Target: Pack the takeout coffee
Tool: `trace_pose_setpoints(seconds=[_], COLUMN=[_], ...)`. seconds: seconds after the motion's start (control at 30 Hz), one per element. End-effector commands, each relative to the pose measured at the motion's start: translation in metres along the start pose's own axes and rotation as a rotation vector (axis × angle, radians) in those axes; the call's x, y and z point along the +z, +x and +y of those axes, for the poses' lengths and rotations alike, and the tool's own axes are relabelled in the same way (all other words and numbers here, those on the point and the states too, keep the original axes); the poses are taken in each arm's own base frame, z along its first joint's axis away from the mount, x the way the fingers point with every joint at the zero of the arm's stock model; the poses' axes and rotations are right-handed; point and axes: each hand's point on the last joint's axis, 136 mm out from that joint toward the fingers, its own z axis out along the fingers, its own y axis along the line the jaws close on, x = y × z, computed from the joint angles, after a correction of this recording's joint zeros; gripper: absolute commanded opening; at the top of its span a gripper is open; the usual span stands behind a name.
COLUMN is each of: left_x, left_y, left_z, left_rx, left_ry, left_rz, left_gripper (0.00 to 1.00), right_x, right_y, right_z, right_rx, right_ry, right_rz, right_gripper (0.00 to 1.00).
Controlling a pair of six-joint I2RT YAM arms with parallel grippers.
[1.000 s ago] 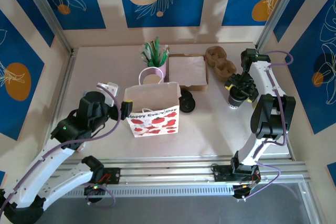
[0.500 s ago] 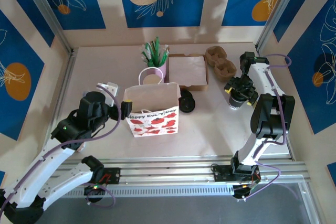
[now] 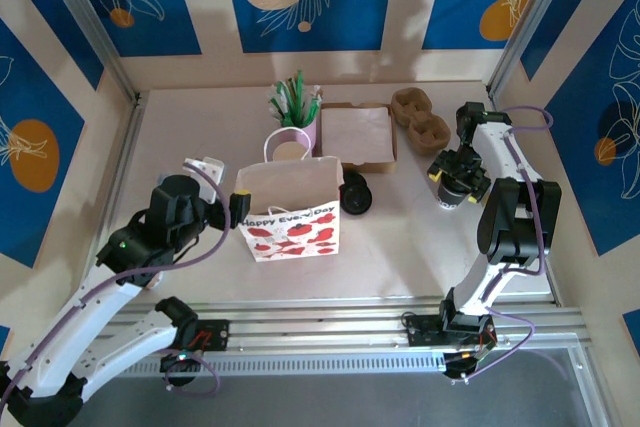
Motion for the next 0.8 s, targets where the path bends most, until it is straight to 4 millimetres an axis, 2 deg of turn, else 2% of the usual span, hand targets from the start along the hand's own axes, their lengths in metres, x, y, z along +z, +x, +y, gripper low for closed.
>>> trace_pose_setpoints(seconds=[0.0,0.17,0.37,0.53,0.77], left_x=[-0.002,-0.002,-0.002,-0.001,-0.001], left_y=[-0.001,-0.001,0.000,0.000,0.002], left_z=[0.007,0.008,0.010,0.012,0.014], left_rx=[0.005,0.007,0.011,0.015,0.016], left_ry=[-0.029,-0.035,-0.047,-0.057,-0.069], left_rz=[-0.017,-0.017,-0.015,-0.013,-0.007], left_gripper=[0.85,0.85,0.85,0.85,0.85], right_x=[0.000,-0.003,-0.012,-0.019,-0.013], right_y=[0.006,0.005,-0.001,-0.001,-0.006], right_z=[0.000,0.000,-0.004,0.007,0.009], right_rx=[-0.002,-0.013,-0.023,-0.063,-0.096], right_ry=[-0.019,-0.022,-0.030,-0.134,-0.144], right_rz=[0.022,0.007,-0.022,-0.027,-0.017], right_gripper=[0.91,0.91,0.99,1.00,1.00])
